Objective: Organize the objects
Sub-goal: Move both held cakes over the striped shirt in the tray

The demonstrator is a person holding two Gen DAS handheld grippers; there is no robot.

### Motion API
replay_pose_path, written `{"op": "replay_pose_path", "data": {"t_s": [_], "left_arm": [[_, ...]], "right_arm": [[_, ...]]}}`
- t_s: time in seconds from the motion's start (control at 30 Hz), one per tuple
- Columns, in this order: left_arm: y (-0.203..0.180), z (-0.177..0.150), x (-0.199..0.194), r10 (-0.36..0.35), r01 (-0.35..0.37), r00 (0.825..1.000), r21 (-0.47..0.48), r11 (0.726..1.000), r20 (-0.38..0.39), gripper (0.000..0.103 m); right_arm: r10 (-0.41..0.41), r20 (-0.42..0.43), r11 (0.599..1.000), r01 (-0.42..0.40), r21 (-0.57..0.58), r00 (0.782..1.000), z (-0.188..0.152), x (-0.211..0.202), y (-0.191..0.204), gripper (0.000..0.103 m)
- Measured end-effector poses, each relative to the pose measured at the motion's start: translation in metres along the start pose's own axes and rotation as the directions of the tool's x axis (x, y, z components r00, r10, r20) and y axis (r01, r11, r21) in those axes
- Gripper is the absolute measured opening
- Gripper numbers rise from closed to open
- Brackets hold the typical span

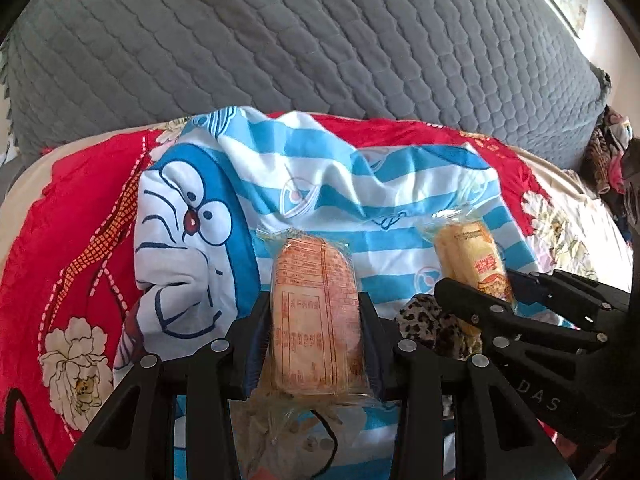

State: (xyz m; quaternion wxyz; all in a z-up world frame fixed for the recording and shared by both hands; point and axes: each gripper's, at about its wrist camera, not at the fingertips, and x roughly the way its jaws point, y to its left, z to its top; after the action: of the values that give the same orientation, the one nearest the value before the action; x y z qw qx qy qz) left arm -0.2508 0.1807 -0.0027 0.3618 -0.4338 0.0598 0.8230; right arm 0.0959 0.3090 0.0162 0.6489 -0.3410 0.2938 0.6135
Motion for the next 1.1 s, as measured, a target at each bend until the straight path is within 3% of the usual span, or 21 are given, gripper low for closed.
{"op": "replay_pose_path", "data": {"t_s": [1.1], "left_arm": [[0.004,-0.009,0.022,0.020,-0.019,1.000,0.018,1.000,-0.024,0.043]], "right_arm": [[-0.019,-0.061,1.000,0.019,-0.002,0.998,-0.011,0.020,0.001,0.041]]}}
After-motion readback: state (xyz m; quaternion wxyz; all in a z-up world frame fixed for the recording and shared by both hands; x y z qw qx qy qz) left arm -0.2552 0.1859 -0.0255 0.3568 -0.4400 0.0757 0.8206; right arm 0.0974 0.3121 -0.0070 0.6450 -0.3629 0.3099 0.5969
